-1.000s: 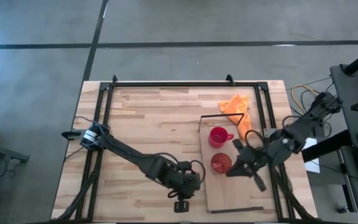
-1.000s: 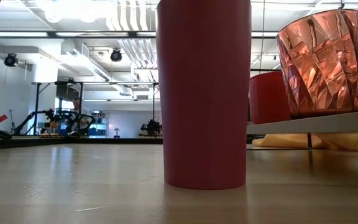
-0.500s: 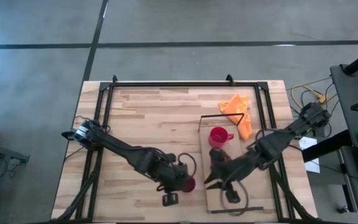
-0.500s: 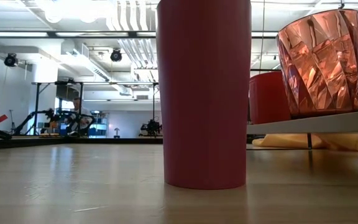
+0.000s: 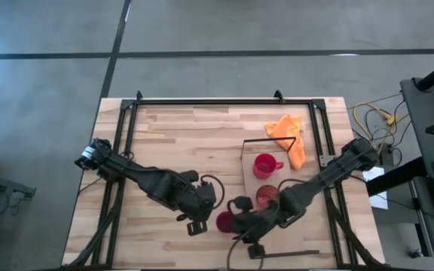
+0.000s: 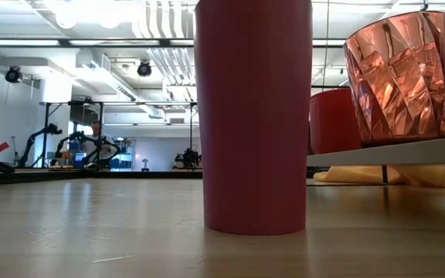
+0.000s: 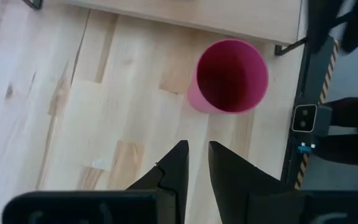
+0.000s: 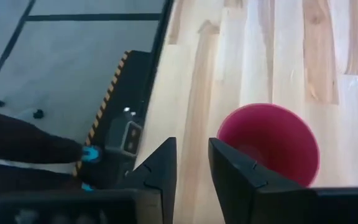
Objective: Stack small to large cups/mugs on shelf
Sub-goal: Put the pink cup on the shelf
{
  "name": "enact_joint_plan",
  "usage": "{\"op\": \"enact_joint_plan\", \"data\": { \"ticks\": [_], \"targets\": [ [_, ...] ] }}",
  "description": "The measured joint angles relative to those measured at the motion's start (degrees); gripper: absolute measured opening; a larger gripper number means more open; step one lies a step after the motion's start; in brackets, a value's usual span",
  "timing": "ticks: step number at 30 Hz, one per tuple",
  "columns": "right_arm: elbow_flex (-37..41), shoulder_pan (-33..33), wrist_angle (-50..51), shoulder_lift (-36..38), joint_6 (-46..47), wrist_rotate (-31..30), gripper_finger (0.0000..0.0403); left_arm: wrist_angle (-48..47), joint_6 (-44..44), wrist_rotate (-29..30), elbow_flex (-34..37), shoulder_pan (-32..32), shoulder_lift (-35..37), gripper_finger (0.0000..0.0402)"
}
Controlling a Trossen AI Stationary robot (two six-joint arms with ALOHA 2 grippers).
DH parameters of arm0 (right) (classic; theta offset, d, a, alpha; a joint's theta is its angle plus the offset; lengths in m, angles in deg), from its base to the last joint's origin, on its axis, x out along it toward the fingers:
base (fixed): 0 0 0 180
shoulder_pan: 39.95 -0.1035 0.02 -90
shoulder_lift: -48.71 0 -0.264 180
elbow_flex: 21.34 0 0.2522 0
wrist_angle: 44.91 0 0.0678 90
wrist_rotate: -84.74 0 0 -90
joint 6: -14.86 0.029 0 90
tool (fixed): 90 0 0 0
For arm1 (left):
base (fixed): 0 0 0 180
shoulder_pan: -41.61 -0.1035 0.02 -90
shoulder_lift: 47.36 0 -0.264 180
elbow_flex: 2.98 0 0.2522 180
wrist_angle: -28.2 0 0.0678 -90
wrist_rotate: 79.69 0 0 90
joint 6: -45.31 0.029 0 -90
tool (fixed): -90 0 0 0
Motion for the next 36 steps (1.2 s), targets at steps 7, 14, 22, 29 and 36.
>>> {"op": "enact_joint_plan", "data": {
  "ticks": [7, 14, 22, 29, 36],
  "targets": [
    [-2.49, 0.45, -1.73, -5.62, 0.35, -3.59, 0.0080, -1.34, -0.23, -0.31, 0.05, -0.04, 0.63, 0.0047],
    [-3.22, 1.03, -1.49, -9.01, 5.25, -6.26, 0.0080, -6.75, -0.21, -0.48, 0.05, -0.02, 0.77, 0.0047],
    [-3.22, 1.28, 2.35, -9.74, 11.08, -9.15, 0.0080, -10.75, -0.04, -0.63, 0.07, 0.07, 0.77, 0.0047],
    [-3.20, 1.24, 2.77, -9.22, 11.95, -8.20, 0.0079, -10.90, 1.84, -0.61, 0.07, 0.07, 0.77, 0.0047],
    [-3.20, 1.42, 2.85, -9.13, 13.07, -8.89, 0.0079, -10.93, 3.47, -0.61, 0.07, 0.05, 0.77, 0.0047]
  ]
}}
